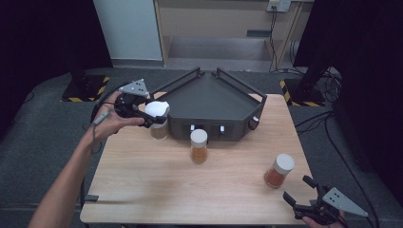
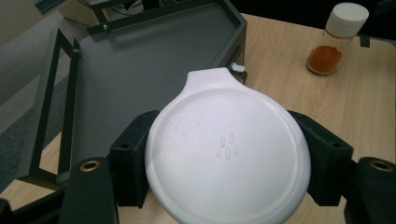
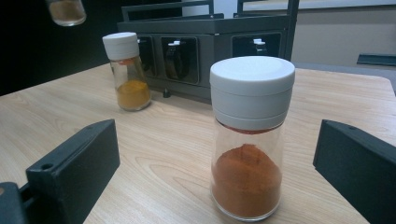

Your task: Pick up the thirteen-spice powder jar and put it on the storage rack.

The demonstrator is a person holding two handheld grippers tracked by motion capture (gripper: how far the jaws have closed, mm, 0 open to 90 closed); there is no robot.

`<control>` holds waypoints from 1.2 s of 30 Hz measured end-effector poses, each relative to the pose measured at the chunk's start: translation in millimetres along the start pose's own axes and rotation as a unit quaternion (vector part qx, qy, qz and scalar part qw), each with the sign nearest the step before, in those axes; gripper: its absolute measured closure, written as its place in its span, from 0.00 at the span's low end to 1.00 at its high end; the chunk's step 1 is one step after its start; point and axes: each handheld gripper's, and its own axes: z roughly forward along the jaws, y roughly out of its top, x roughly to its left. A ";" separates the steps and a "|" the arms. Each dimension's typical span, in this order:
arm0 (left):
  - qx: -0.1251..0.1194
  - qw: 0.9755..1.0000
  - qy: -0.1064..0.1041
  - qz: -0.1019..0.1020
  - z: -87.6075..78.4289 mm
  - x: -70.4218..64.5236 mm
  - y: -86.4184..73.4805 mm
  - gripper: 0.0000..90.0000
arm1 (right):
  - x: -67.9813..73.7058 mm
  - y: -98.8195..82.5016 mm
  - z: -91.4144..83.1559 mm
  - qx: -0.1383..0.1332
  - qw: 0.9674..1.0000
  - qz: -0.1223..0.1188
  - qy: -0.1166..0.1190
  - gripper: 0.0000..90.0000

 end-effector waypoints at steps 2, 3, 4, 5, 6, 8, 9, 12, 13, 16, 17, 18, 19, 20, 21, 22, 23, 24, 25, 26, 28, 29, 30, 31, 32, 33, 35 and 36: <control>-0.001 1.000 -0.002 0.000 0.8 3.5 7.0 0.33 | 0.0 -0.2 -0.1 -0.001 1.000 -0.001 -0.001 0.01; 0.000 1.000 -0.001 0.002 1.2 4.7 12.1 0.33 | 0.0 -0.2 -0.1 0.000 1.000 -0.001 0.000 0.01; 0.000 1.000 0.000 0.004 1.7 5.5 15.8 0.33 | -0.1 -0.3 -0.2 -0.001 1.000 -0.001 0.000 0.01; 0.000 1.000 0.000 0.004 2.0 6.6 19.8 0.33 | -0.1 -0.4 -0.2 -0.001 1.000 -0.001 0.000 0.01; -0.001 1.000 0.001 0.004 2.3 7.9 23.3 0.33 | -0.2 -0.4 -0.1 -0.001 1.000 -0.001 0.000 0.01; -0.004 1.000 0.000 0.001 3.5 10.7 29.5 0.33 | -0.2 0.0 0.1 0.000 1.000 0.000 0.000 0.01; -0.005 1.000 0.001 0.002 4.0 11.6 32.0 0.33 | -0.3 0.0 0.1 0.000 1.000 0.000 0.001 0.01; -0.014 1.000 0.001 -0.002 7.1 14.8 38.4 0.33 | -0.6 -0.3 -0.1 0.000 1.000 -0.001 0.001 0.01; -0.017 1.000 0.001 -0.004 8.5 15.6 40.1 0.33 | -0.6 -0.4 -0.1 0.000 1.000 -0.001 0.001 0.01; -0.017 1.000 0.003 -0.006 14.4 18.5 46.3 0.33 | -0.8 -0.5 -0.3 -0.001 1.000 0.000 0.002 0.01; -0.016 1.000 0.002 -0.009 16.5 19.7 47.9 0.33 | -0.8 -0.6 -0.4 -0.001 1.000 0.000 0.002 0.01; -0.016 1.000 0.002 -0.010 18.8 20.6 49.7 0.33 | -0.9 -0.7 -0.5 -0.001 1.000 0.000 0.002 0.01; -0.015 1.000 0.002 -0.010 21.0 22.0 51.0 0.33 | -1.0 -0.7 -0.5 -0.001 1.000 0.000 0.002 0.01; -0.017 1.000 0.001 -0.013 23.3 23.9 51.4 0.33 | -1.2 -0.7 -0.4 -0.001 1.000 0.000 0.003 0.01; -0.020 1.000 -0.001 -0.019 25.6 25.9 51.3 0.33 | -1.4 -0.9 -0.4 -0.002 1.000 0.000 0.003 0.01; -0.020 1.000 -0.001 -0.022 27.3 27.3 51.8 0.33 | -1.5 -1.0 -0.5 -0.002 1.000 0.000 0.003 0.01; -0.022 0.999 0.002 -0.026 30.3 28.6 52.5 0.33 | -1.5 -1.1 -0.6 -0.002 1.000 0.001 0.004 0.01; -0.022 0.999 0.002 -0.026 30.3 28.6 52.5 0.33 | -1.6 -1.1 -0.7 -0.002 1.000 0.002 0.004 0.01; -0.023 0.999 0.008 -0.030 34.9 30.0 53.8 0.33 | -1.7 -1.2 -0.6 -0.002 1.000 0.001 0.004 0.01; -0.023 0.999 0.014 -0.032 38.4 30.6 55.0 0.33 | -1.6 -1.1 -0.7 -0.002 1.000 0.002 0.004 0.01; -0.021 0.999 0.021 -0.036 43.6 32.0 57.0 0.33 | -1.8 -1.3 -0.8 -0.002 1.000 0.003 0.004 0.01; -0.019 0.999 0.027 -0.041 47.4 32.8 58.4 0.33 | -2.0 -1.4 -0.8 -0.003 1.000 0.003 0.004 0.01; -0.019 0.998 0.032 -0.043 50.6 33.5 59.0 0.33 | -1.7 -1.5 -1.0 -0.003 1.000 0.004 0.004 0.01; -0.020 0.998 0.035 -0.047 53.0 33.9 59.1 0.33 | -1.8 -1.6 -1.3 -0.004 1.000 0.006 0.004 0.01; -0.022 0.998 0.040 -0.053 56.9 34.9 58.8 0.33 | -1.7 -1.5 -1.5 -0.004 1.000 0.007 0.004 0.01; -0.022 0.997 0.044 -0.057 60.0 35.9 58.7 0.33 | -1.9 -1.6 -1.5 -0.003 1.000 0.006 0.005 0.01; -0.019 0.997 0.051 -0.061 65.6 37.6 60.3 0.33 | -2.6 -1.8 -1.1 -0.004 1.000 0.005 0.006 0.01; -0.016 0.996 0.057 -0.063 68.9 37.7 61.6 0.33 | -2.7 -1.8 -0.9 -0.004 1.000 0.005 0.007 0.01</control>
